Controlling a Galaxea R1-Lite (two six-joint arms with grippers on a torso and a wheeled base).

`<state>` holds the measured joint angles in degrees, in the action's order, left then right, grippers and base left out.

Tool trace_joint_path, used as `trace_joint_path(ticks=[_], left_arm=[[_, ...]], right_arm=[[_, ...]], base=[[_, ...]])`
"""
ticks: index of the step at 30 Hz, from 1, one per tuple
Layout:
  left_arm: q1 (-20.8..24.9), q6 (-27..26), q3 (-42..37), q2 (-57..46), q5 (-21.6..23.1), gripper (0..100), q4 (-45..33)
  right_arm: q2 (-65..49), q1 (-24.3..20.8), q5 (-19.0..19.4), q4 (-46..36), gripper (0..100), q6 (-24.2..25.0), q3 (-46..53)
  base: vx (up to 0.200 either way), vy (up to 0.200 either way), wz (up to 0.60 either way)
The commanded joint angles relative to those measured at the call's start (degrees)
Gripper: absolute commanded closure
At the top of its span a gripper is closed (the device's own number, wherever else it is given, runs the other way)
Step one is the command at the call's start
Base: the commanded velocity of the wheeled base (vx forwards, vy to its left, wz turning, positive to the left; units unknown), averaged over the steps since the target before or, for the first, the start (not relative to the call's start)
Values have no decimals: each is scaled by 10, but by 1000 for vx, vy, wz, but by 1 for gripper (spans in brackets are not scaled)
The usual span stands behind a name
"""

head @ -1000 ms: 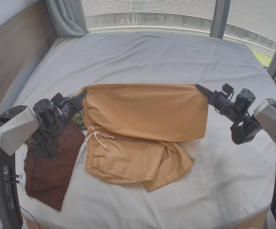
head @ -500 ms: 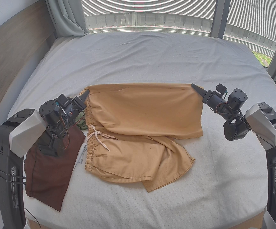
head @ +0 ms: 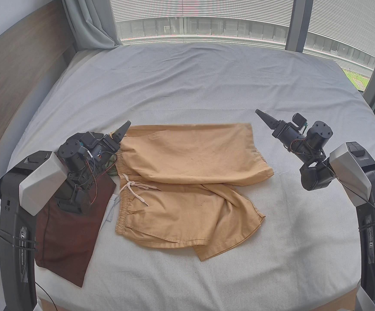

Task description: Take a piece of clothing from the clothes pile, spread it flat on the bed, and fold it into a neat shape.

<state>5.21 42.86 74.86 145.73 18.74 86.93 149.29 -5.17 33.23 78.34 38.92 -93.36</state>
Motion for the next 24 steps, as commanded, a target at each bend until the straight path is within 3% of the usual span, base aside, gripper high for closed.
trace_joint_path(ticks=[1, 10, 18, 24], left_arm=[[6, 6, -2, 1, 0, 0, -9], [10, 4, -57, -25, -1, 0, -3], [4, -12, -182, -104, 15, 0, 13], [-13, -36, -294, -185, 53, 0, 18]], right_arm=[[4, -3, -4, 7, 0, 1, 20], [-80, -20, -4, 42, 0, 0, 159], [-153, -39, -4, 96, 0, 0, 300], [-221, -49, -6, 100, 0, -5, 404]], base=[[0, 0, 0], [0, 0, 0], [0, 0, 0], [0, 0, 0]])
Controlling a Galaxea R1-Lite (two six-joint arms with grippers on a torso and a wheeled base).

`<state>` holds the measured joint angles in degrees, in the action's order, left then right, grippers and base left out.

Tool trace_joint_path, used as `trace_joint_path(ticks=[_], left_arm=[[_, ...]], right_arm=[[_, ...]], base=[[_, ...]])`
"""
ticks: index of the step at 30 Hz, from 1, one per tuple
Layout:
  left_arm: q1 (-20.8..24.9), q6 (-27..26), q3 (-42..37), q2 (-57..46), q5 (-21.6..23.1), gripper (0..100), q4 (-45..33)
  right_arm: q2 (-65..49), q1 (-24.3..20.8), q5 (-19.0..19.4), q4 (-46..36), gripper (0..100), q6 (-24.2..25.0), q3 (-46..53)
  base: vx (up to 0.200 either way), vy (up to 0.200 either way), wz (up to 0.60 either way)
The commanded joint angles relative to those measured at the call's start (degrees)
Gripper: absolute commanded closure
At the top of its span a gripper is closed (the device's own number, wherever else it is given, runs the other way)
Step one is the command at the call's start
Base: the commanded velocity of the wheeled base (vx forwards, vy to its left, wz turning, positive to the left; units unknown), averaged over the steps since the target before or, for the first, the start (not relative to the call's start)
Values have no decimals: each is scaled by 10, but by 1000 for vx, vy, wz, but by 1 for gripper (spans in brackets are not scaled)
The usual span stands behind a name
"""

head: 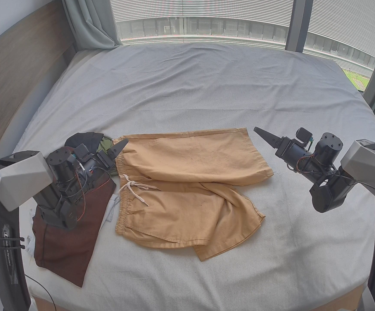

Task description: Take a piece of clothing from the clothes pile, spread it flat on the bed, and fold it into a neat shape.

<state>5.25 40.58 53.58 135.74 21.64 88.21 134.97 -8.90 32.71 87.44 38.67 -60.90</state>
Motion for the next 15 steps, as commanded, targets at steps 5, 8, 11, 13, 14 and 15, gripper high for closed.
trace_joint_path(ticks=[5, 8, 11, 13, 14, 15], left_arm=[[-40, -14, -181, -171, 77, 0, 5], [-44, -22, -228, -207, 104, 0, 5], [-43, -45, -252, -225, 125, 0, 5], [-42, -87, -268, -228, 135, 0, 5], [-43, -111, -283, -228, 145, 0, 5], [-43, -119, -286, -226, 149, 0, 5]], right_arm=[[-146, -20, 0, 8, 0, -9, 168], [-178, -26, 0, 8, 0, -9, 216], [-205, -32, 3, 9, 0, -8, 265], [-216, -35, 12, 8, 0, -4, 282], [-217, -38, 13, 7, 0, -5, 286], [-218, -38, 13, 7, 0, -5, 286]], base=[[0, 0, 0], [0, 0, 0], [0, 0, 0], [0, 0, 0], [0, 0, 0], [0, 0, 0]])
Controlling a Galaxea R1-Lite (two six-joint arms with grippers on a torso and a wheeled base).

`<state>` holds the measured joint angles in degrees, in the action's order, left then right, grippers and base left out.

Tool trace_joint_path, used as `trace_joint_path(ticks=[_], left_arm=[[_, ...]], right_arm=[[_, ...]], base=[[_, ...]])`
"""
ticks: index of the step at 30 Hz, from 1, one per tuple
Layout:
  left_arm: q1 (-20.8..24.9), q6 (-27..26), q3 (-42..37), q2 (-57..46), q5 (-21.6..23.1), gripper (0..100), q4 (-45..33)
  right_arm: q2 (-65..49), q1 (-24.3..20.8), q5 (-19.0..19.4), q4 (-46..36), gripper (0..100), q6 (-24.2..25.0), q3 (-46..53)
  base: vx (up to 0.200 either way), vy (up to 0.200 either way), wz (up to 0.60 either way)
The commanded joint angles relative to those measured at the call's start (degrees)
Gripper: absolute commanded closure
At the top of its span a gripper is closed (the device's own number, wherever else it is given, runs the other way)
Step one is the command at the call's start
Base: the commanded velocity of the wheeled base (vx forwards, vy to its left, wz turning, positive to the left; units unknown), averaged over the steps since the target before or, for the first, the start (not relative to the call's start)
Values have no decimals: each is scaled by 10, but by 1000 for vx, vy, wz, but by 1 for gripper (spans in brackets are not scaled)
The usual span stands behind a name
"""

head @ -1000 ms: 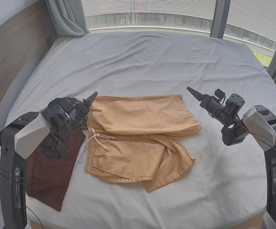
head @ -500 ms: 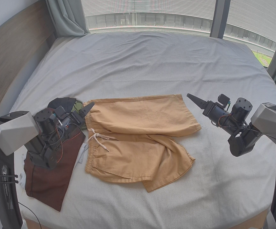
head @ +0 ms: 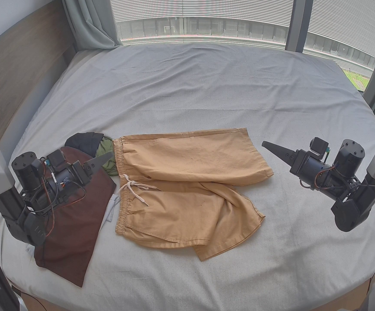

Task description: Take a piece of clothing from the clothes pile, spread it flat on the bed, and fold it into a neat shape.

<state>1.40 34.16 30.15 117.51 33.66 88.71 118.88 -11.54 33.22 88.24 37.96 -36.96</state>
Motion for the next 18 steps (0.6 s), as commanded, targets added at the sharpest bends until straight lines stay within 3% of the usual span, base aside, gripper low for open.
trace_joint_path(ticks=[1, 4, 8, 18], left_arm=[[-8, -102, -66, -38, 59, 0, 0], [-11, -159, -73, -25, 100, 0, 0], [-11, -192, -83, -25, 104, 0, 0], [-15, -202, -105, -52, 108, 0, 1]], right_arm=[[-57, -19, 8, -1, 0, 1, 53], [-54, -23, 8, -1, 0, -3, 61], [-54, -24, 8, -1, 0, -7, 84], [-85, -24, 8, -10, 0, -11, 125]], base=[[0, 0, 0], [0, 0, 0], [0, 0, 0], [0, 0, 0]])
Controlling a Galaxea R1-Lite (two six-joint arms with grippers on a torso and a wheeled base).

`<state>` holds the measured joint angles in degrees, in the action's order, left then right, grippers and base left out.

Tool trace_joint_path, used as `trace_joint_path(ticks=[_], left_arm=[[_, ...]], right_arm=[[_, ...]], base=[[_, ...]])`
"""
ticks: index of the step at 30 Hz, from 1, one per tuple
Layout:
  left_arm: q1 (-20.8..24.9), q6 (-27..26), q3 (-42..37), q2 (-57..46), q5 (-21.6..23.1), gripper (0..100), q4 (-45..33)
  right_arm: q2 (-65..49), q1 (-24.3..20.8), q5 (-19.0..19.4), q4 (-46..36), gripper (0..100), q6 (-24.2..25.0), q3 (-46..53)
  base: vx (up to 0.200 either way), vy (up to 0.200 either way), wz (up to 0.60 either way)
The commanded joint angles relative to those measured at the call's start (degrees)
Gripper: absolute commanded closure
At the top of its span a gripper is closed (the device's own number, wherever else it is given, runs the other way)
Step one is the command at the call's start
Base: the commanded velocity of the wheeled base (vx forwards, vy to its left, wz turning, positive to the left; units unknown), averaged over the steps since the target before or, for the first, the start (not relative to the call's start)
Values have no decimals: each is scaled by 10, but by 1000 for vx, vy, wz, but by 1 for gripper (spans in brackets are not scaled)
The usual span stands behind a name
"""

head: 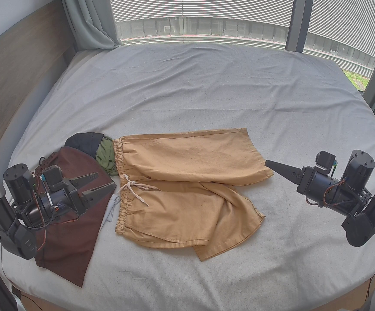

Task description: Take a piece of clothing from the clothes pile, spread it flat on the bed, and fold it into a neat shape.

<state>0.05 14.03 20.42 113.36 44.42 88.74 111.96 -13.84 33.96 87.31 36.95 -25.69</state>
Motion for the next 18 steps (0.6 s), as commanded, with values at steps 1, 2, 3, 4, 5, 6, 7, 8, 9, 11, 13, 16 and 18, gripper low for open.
trace_joint_path(ticks=[1, 2, 3, 4, 5, 6, 7, 8, 9, 11, 13, 16, 18], left_arm=[[2, -10, -9, -10, 1, 0, 0], [4, -17, -10, -10, 1, 0, -1], [4, -24, -10, -9, 1, 0, -1], [5, -33, -10, -7, 1, 0, -1], [5, -38, -10, -5, 1, 0, -1], [4, -44, -9, -4, 1, 0, -1], [4, -44, -9, -4, 1, 0, -1], [4, -43, -9, -5, 1, 0, -1], [4, -43, -9, -6, 1, 0, -1], [5, -42, -11, -7, 1, 0, -1], [6, -43, -11, -5, 1, 0, -1], [6, -43, -11, -3, 1, 0, -1], [6, -43, -11, -3, 1, 0, -1]], right_arm=[[-12, 1, 1, -2, 0, -14, 18], [-9, 3, 1, -2, 0, -24, 21], [1, 4, 1, -2, 0, -34, 25], [17, 7, 1, -2, 0, -43, 29], [29, 9, 1, -2, 0, -50, 31], [47, 11, 0, -1, 0, -60, 32], [56, 11, 0, -1, 0, -69, 33], [62, 11, 0, -2, 0, -74, 34], [64, 11, 0, -2, 0, -76, 34], [65, 11, 0, -7, 0, -76, 40], [65, 12, 0, -22, 0, -76, 44], [72, 21, -1, -44, 0, -75, 44], [85, 28, 0, -45, 0, -75, 44]], base=[[0, 0, 0], [0, 0, 0], [0, 0, 0], [0, 0, 0], [0, 0, 0], [0, 0, 0], [0, 0, 0], [0, 0, 0], [0, 0, 0], [0, 0, 0], [0, 0, 0], [0, 0, 0], [0, 0, 0]])
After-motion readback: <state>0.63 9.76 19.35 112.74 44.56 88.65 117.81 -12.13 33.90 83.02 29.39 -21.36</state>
